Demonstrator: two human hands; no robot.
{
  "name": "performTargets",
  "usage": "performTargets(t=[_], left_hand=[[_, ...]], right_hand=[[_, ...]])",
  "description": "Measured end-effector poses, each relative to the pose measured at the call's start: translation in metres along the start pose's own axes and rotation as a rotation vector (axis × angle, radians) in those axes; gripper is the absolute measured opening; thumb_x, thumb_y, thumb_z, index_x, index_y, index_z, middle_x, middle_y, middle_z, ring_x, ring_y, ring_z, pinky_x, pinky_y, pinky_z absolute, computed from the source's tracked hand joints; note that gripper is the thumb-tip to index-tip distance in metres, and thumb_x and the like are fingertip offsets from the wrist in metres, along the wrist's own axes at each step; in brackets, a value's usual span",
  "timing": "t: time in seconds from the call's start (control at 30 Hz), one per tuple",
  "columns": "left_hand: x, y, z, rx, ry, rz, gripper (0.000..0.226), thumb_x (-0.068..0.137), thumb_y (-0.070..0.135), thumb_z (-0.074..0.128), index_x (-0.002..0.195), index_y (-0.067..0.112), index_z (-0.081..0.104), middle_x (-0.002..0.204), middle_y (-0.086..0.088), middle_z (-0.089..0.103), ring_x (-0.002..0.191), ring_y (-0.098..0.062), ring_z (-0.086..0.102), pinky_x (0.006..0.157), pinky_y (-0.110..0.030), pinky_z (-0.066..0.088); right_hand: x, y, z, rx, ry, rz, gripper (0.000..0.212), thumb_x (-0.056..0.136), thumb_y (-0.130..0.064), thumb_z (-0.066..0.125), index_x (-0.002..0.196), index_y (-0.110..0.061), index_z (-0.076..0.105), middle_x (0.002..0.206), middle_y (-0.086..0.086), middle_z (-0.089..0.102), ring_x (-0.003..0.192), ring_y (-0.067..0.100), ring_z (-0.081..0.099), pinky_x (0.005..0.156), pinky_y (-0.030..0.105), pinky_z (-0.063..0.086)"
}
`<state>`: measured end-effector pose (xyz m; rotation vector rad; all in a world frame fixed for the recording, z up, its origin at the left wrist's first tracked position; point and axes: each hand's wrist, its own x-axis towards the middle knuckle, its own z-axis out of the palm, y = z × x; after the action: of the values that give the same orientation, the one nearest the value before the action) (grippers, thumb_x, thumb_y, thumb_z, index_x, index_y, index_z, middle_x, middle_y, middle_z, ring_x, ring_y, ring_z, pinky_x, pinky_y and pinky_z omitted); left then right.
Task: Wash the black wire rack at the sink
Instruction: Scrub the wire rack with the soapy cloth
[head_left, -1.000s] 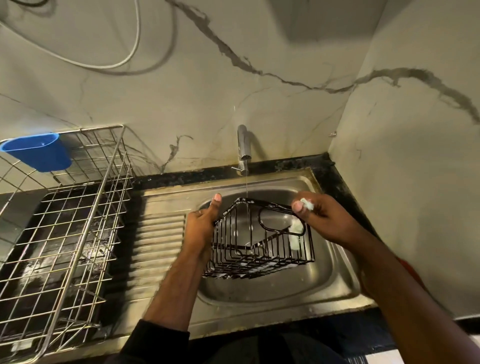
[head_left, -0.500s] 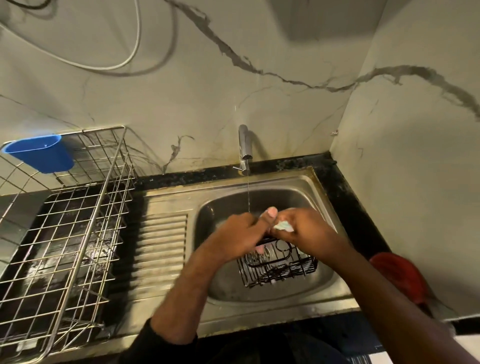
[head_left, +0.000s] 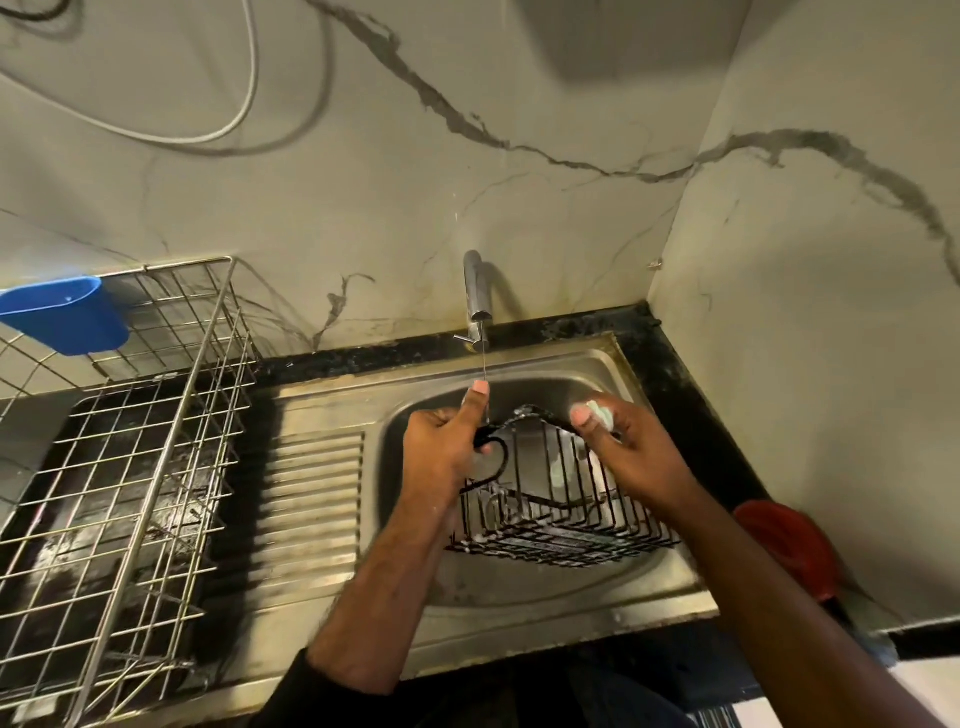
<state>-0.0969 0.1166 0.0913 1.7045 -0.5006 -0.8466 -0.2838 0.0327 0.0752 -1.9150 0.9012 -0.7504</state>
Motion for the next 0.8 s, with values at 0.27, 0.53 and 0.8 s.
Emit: performTargets(t=[0.27, 0.53, 0.8], left_hand=[[-0.011, 0.013, -0.006, -0.074, 0.037, -0.003, 0.041, 0.094, 0.056, 0.057, 0.078, 0.019, 0.053, 0.074, -0.004, 0.061, 0.066, -0.014, 0.058, 0.060, -0.031, 0.056], [-0.024, 0.013, 0.011, 0.981, -0.289, 0.544, 0.082, 0.098, 0.072, 0.014, 0.079, 0.011, 0.065, 0.078, -0.005, 0.072, 0.079, -0.024, 0.071, 0.078, -0.035, 0.054], [-0.011, 0.001, 0.014, 0.820, -0.028, 0.413, 0.102, 0.080, 0.082, -0.013, 0.080, 0.018, 0.067, 0.062, 0.003, 0.068, 0.068, -0.010, 0.067, 0.071, -0.029, 0.052]], right_hand=[[0.015, -0.003, -0.011, -0.080, -0.126, -0.012, 0.052, 0.094, -0.060, 0.052, 0.085, -0.010, 0.063, 0.072, 0.008, 0.061, 0.064, 0.011, 0.058, 0.061, 0.029, 0.047], [0.011, -0.009, 0.013, -0.443, -0.297, -0.131, 0.019, 0.089, -0.045, 0.066, 0.100, -0.029, 0.069, 0.090, -0.009, 0.072, 0.079, 0.007, 0.067, 0.071, 0.033, 0.055], [0.004, 0.009, -0.030, -0.402, -0.183, -0.076, 0.044, 0.085, -0.072, 0.050, 0.091, -0.032, 0.066, 0.084, -0.014, 0.066, 0.077, 0.001, 0.062, 0.072, 0.038, 0.056]])
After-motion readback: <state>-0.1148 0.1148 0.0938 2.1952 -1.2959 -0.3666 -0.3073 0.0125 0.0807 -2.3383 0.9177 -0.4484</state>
